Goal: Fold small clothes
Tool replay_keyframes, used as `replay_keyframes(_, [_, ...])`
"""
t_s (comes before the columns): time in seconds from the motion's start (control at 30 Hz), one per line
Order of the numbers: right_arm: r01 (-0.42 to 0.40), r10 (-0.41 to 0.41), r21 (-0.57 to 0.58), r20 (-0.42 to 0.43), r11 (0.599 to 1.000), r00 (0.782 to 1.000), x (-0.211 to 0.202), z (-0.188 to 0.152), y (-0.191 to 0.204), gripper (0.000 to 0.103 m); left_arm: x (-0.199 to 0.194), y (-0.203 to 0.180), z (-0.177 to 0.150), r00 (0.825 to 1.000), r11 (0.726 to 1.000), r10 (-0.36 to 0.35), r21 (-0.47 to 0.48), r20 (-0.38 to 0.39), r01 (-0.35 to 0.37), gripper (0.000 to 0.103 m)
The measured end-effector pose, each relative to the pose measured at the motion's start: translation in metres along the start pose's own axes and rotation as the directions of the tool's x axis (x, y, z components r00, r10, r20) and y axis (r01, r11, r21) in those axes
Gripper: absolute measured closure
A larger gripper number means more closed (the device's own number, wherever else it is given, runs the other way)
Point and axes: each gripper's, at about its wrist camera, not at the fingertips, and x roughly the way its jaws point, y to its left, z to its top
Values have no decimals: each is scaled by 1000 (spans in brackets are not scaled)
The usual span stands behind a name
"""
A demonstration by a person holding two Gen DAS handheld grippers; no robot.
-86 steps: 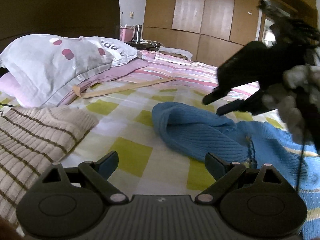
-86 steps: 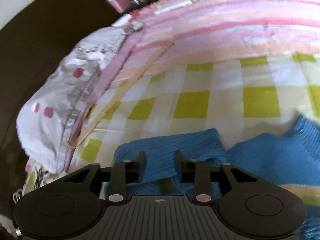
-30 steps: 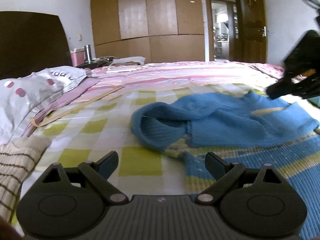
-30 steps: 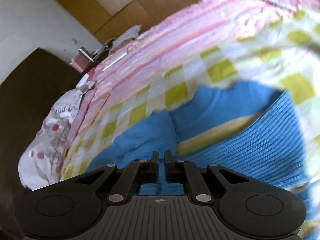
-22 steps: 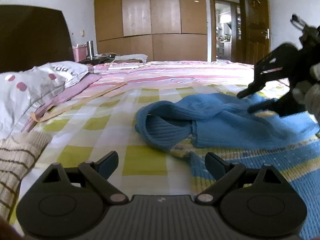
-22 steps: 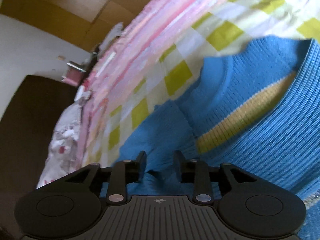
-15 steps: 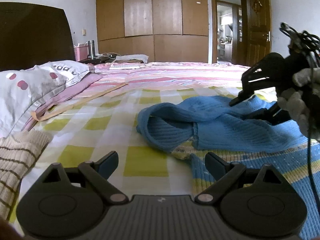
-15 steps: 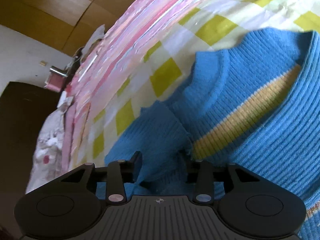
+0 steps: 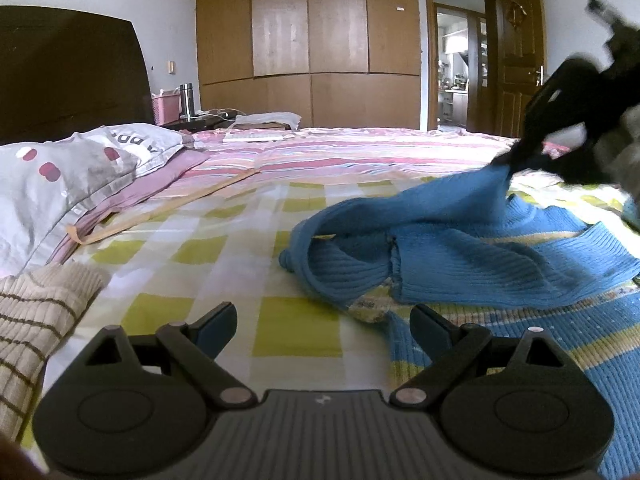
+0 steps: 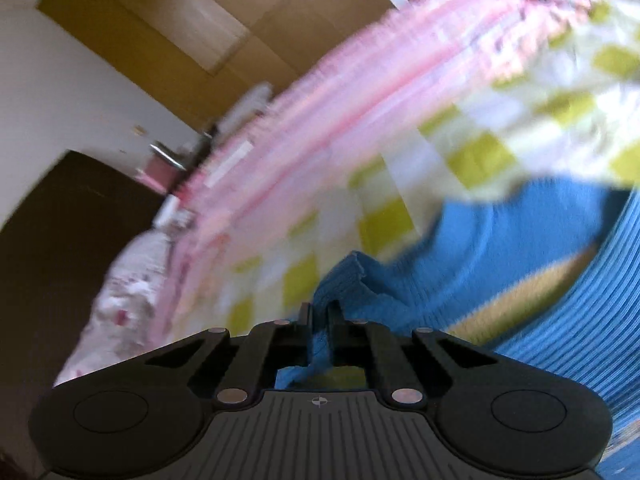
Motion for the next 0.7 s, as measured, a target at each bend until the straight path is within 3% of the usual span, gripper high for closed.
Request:
replay_keyframes(0.23, [-63,67,-37,120,997,991,-74,10,-24,96,-7,-15,-1,999,998,-25,57,25,24,4])
replay_keyframes(0.3, [-23,32,-73,135,997,990,-87,1,-45,96,-9,-21,-2,999,997,-33,74,31,31,4])
replay_keyframes(0.4, [61,-61,-7,64,998,996,-85,-13,-89,96,-8,-31,-4,1000,995,-26,100,-2,26,4])
replay_keyframes(0.5, [93,-93,62,6,994,996,-82,-31,-121,96,-8,-38,-4,999,994,-18,104,-28,20,4])
replay_keyframes(0.7, [46,-48,79,31,996,998,-84,-34,-126,96,-2,-57,12,999,985,11,172,-32,-5,4])
